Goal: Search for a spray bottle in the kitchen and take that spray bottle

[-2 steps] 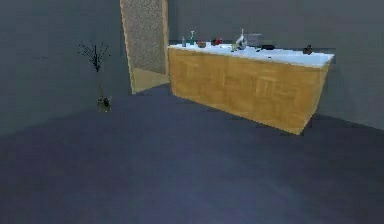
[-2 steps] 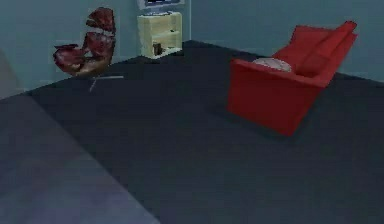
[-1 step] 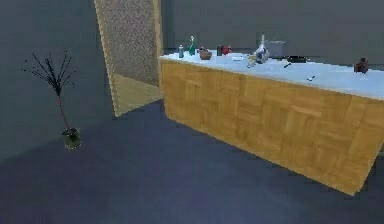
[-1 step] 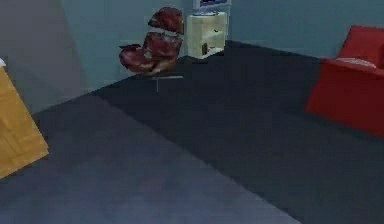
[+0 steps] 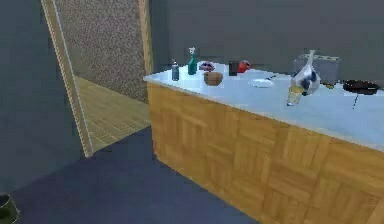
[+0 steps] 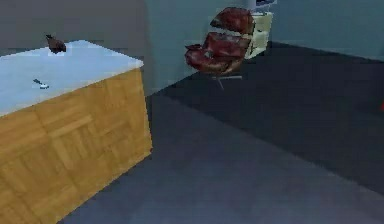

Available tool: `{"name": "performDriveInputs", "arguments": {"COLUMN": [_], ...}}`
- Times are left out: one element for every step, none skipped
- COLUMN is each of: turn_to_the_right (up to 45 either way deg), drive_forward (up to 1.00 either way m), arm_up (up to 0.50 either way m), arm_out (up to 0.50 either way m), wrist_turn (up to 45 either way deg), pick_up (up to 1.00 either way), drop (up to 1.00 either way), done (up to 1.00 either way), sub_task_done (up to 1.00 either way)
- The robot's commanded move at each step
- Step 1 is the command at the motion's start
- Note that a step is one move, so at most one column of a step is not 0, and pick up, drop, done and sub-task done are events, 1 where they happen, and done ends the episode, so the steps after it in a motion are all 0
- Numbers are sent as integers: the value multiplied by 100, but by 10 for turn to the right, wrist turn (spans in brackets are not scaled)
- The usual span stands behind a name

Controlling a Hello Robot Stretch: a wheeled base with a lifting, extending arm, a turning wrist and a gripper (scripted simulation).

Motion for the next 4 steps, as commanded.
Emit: {"name": "performDriveInputs", "arguments": {"turn_to_the_right": [0, -450, -390, 450], "drive_forward": [75, 0, 0, 0], "arm_up": [0, 0, 0, 0], "arm_out": [0, 0, 0, 0], "wrist_turn": [0, 0, 0, 0], "pick_up": [0, 0, 0, 0], "drop": [0, 0, 0, 0], "done": [0, 0, 0, 0], "sub_task_done": [0, 0, 0, 0]}}
